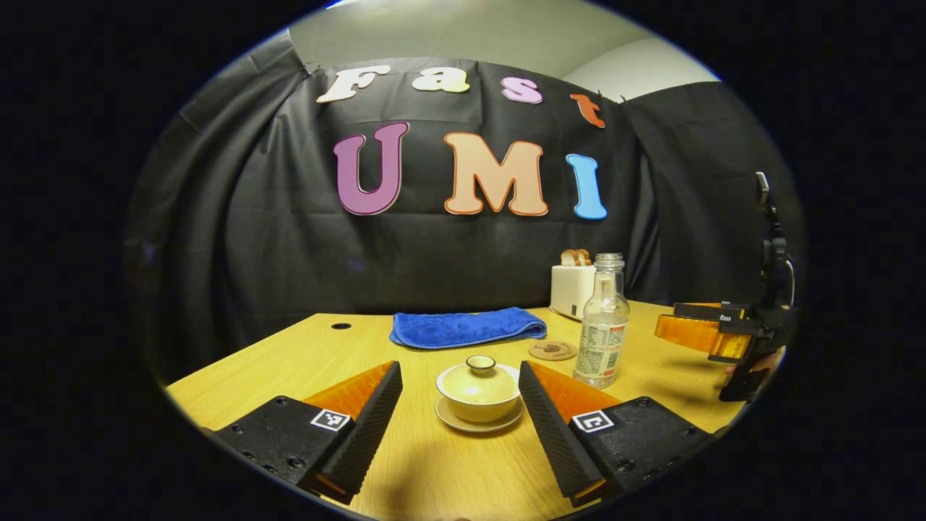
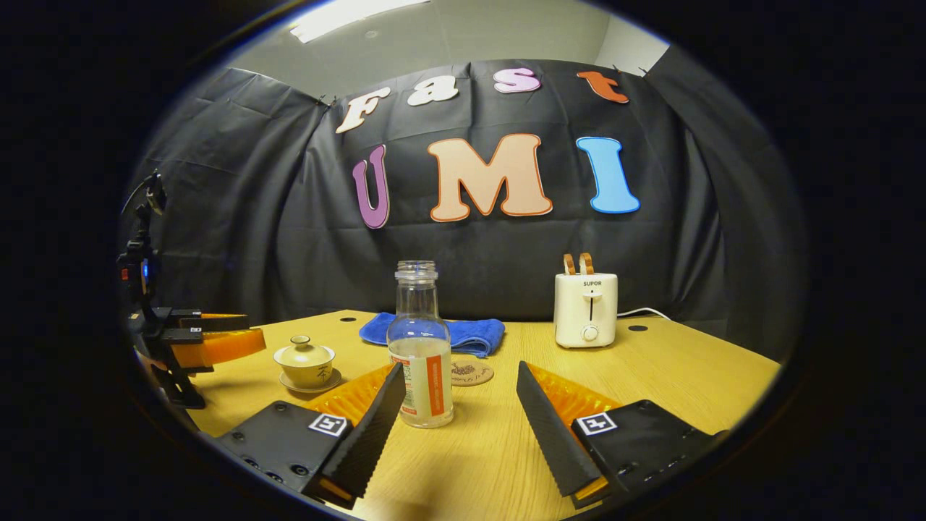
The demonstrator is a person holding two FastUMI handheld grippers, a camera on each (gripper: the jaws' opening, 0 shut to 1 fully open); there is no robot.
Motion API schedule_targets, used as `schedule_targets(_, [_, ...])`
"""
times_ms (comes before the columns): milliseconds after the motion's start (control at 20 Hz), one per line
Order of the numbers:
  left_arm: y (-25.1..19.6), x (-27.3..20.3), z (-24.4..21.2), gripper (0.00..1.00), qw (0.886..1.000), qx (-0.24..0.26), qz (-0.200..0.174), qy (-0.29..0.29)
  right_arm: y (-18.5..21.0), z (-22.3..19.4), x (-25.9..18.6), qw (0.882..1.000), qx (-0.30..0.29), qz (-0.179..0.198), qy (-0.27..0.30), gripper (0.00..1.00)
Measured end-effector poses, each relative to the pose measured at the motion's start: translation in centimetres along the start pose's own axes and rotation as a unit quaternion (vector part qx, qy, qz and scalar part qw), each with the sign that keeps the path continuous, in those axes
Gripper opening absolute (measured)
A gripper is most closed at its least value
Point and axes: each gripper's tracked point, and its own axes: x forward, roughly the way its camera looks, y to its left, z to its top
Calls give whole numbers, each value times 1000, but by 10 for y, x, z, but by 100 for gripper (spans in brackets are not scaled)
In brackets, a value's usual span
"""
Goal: Open the teacup lid with one hand, grasp the water bottle and pour water into the teacup with the other hand; after pouring, place the water bottle on the coaster and then close the teacup lid.
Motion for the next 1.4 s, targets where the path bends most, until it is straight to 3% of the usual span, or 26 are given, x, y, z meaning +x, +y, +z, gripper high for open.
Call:
schedule_targets(750, [-20, 51, -12, 93, 999, 5, -31, 33, 2, 0, -1, 1000, 0, -1, 1, 98])
schedule_targets(1300, [-20, 70, -26, 59, 997, 5, -25, 78, 3, 1, 0, 1000, 0, -1, 1, 98])
schedule_targets(1350, [-19, 71, -27, 55, 997, 3, -24, 78, 3, 0, 0, 1000, 0, -1, 0, 98])
schedule_targets(1400, [-20, 71, -26, 45, 997, 3, -25, 76, 3, 1, 0, 1000, 0, -1, 0, 98])
